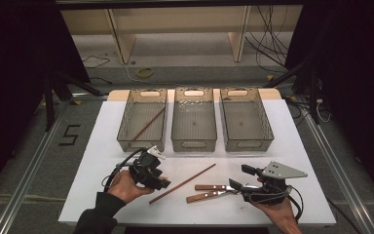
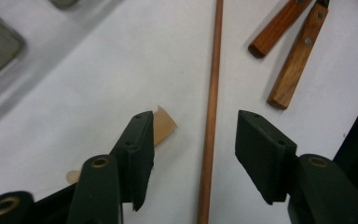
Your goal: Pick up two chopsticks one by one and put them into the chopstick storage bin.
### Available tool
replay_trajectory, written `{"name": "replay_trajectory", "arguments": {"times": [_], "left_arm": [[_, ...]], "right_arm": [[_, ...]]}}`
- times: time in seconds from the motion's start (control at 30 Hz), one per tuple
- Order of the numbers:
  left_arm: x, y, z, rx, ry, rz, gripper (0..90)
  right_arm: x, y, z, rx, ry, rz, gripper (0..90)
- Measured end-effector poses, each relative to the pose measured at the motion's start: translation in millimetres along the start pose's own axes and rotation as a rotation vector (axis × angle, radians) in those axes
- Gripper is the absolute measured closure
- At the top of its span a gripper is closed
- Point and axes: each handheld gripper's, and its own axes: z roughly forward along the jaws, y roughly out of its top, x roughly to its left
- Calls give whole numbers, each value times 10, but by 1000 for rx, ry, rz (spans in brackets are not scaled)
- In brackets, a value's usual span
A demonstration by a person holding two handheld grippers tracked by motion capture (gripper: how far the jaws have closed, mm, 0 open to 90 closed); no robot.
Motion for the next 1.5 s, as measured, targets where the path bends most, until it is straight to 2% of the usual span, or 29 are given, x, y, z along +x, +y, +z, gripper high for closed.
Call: {"name": "replay_trajectory", "arguments": {"times": [0.27,0.33,0.6,0.73,0.97,1.2,1.5], "left_arm": [[-54,-29,97,52,0,24,564],[-61,-27,119,75,3,48,581],[-139,-31,274,130,10,82,663],[-143,-29,294,151,12,105,715],[-162,-32,329,148,11,99,779],[-165,-33,363,166,26,111,802],[-206,-28,375,167,57,136,827]], "right_arm": [[2,2,-4,-1,1,0,296],[4,2,-3,1,2,-1,296],[5,3,-5,-1,3,-3,296],[6,4,-5,-2,3,-5,296],[7,4,-4,-1,3,-6,296],[9,5,-6,-2,3,-6,296],[8,7,-7,-2,1,-8,296]]}}
